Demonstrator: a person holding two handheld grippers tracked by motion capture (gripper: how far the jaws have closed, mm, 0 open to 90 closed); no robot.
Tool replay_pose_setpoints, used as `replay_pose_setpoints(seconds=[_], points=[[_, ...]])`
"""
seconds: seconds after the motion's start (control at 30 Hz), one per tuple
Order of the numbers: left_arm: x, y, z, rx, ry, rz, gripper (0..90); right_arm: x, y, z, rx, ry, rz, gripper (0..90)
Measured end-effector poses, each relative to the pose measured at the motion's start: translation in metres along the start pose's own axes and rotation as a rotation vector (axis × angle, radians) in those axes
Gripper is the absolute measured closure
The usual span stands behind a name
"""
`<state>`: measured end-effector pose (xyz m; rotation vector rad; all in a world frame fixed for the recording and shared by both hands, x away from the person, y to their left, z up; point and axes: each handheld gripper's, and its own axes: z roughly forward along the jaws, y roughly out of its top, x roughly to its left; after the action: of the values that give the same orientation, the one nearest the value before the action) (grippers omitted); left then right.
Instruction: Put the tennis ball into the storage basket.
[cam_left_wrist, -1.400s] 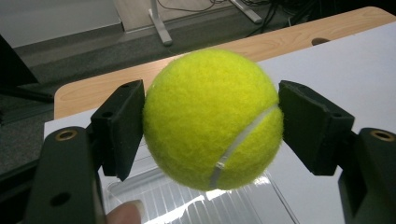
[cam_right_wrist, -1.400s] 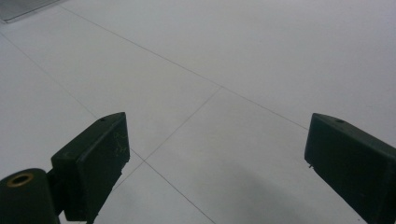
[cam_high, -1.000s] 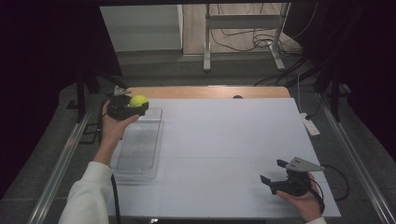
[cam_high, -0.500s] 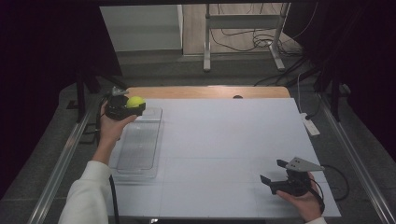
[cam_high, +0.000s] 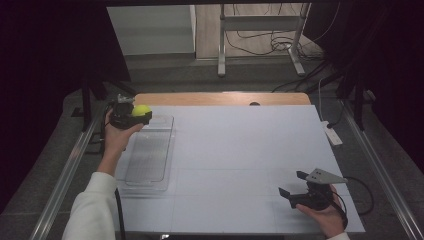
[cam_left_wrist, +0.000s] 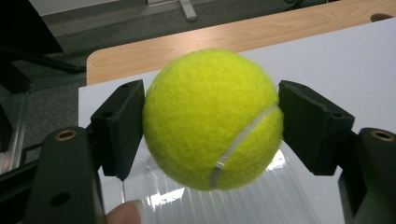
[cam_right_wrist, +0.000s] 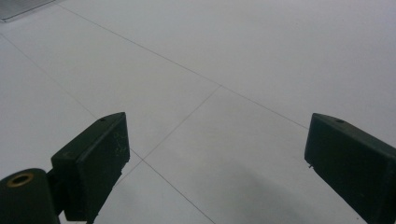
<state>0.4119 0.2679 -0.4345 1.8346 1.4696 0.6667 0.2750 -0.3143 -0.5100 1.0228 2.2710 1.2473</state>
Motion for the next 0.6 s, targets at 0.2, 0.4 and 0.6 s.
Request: replay_pose_setpoints(seconds=[0.2, 0.4, 0.6], points=[[0.002, -0.001, 0.004, 0.019, 0.006, -0.002, 27.5, 0.000, 0.000, 0.000, 0.002, 0.001, 0.000, 7.0], [0.005, -0.003, 0.011, 0.037, 0.015, -0.010, 27.6, -0.001, 0.000, 0.000, 0.000, -0.001, -0.001, 6.9], [0.006, -0.006, 0.016, 0.056, 0.021, -0.015, 27.5, -0.001, -0.001, 0.000, 0.002, -0.001, 0.001, 7.0]])
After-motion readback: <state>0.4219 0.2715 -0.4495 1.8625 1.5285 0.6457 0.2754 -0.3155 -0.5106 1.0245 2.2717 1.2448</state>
